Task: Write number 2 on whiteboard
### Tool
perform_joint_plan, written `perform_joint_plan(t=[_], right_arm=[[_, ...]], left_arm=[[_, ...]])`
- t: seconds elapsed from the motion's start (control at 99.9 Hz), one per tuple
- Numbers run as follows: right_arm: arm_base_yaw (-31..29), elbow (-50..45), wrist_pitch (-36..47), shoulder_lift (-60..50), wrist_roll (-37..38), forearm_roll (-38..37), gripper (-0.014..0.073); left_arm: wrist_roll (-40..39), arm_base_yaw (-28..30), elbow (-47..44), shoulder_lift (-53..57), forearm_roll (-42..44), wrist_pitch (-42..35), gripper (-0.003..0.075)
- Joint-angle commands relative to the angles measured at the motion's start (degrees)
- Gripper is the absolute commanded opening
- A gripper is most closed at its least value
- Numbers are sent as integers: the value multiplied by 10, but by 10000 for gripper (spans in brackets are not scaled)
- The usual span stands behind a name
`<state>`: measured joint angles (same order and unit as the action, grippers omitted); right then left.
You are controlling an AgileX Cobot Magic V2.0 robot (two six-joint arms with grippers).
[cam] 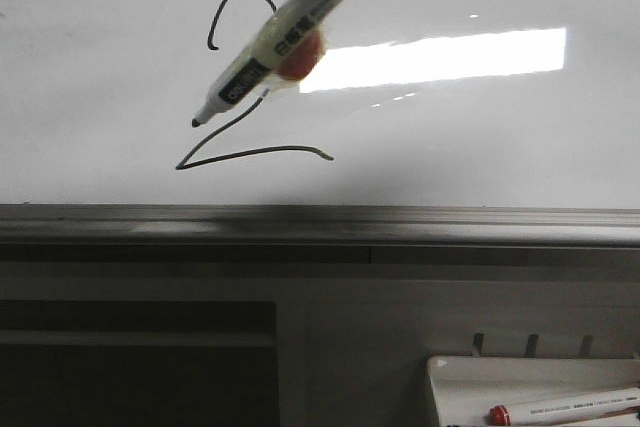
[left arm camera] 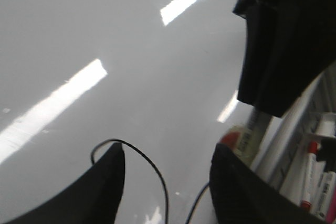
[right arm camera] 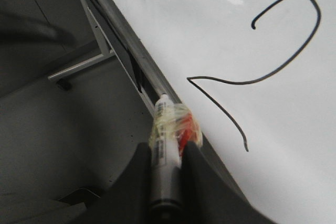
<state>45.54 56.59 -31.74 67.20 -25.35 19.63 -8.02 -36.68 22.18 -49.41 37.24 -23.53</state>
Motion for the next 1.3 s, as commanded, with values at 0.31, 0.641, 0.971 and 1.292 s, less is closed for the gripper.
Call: perform_joint_plan(t=[0.31,0.641,0.971,1.292], right_arm=[[19,53,18,-9,7,0,-50],[29,55,11,-9,8,18,-50],[46,61,17,-9,8,20,-50],[45,61,16,-9,8,11,-50]], left_arm=[[36,-10,18,-74,-4,-90,326],[54,-10,18,-91,14,-82,326],[54,-10,18,-93,27,-65,267],[54,-10,18,-93,28,-72,96]])
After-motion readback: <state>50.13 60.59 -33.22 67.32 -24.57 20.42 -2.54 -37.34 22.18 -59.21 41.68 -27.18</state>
